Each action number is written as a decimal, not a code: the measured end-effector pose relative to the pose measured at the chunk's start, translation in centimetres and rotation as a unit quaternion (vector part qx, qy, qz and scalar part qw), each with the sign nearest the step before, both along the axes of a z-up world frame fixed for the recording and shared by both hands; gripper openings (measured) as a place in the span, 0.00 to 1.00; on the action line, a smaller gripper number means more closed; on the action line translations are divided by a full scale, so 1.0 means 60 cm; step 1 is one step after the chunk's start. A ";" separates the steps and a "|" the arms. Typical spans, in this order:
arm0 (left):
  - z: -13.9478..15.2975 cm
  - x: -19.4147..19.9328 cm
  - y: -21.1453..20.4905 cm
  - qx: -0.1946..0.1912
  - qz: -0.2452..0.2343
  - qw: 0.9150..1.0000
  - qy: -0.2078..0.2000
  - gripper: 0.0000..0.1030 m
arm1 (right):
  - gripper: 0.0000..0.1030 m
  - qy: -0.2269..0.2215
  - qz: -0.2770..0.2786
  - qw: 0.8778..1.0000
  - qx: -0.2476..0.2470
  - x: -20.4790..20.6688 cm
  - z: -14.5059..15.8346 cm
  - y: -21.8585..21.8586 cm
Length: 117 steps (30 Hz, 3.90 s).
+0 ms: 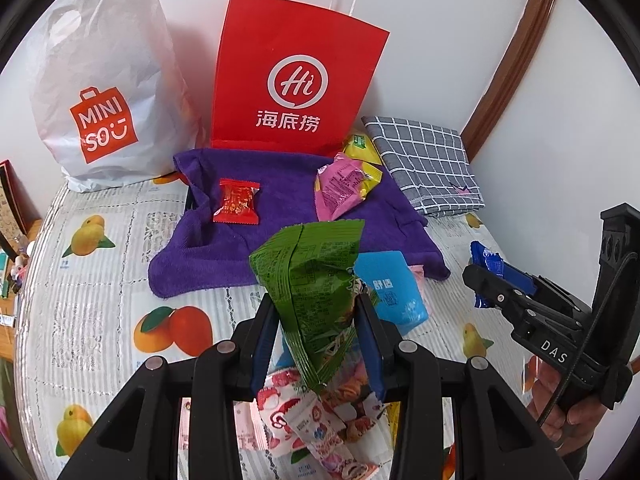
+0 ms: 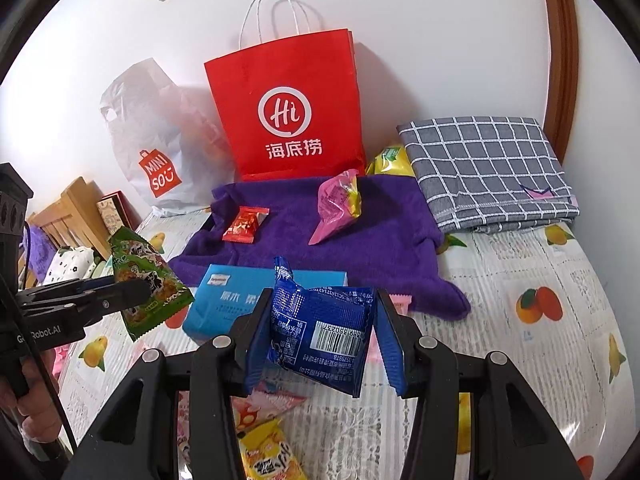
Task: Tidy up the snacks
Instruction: 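Carry the green bag over the purple towel while the right tool brings the blue packet there, then open the left tool onto the towel while the right tool releases the blue packet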
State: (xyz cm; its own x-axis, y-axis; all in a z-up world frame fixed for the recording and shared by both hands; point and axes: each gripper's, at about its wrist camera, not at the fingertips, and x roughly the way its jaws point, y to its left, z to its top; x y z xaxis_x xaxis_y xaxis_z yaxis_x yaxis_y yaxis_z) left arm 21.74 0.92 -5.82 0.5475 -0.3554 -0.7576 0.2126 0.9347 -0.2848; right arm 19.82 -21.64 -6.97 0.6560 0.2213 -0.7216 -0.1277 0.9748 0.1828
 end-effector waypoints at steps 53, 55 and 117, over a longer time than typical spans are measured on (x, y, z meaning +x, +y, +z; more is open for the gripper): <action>-0.057 0.193 0.010 0.042 0.021 0.999 0.021 0.36 | 0.47 0.011 -0.001 0.999 -0.039 0.192 -0.071 -0.032; -0.067 0.201 0.006 0.049 0.018 0.998 0.026 0.36 | 0.47 0.018 -0.002 0.999 -0.040 0.202 -0.080 -0.034; -0.055 0.157 0.021 0.038 0.028 0.998 0.036 0.67 | 0.79 0.028 -0.002 0.999 -0.033 0.169 -0.056 -0.024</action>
State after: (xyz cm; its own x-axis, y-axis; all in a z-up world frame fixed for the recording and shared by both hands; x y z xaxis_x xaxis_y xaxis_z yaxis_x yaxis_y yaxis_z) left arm 31.15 2.16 -9.14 0.5079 -0.2660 -0.8193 0.1411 0.9640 -0.2255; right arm 29.94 -23.07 -10.35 0.6144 0.1694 -0.7706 -0.1141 0.9855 0.1256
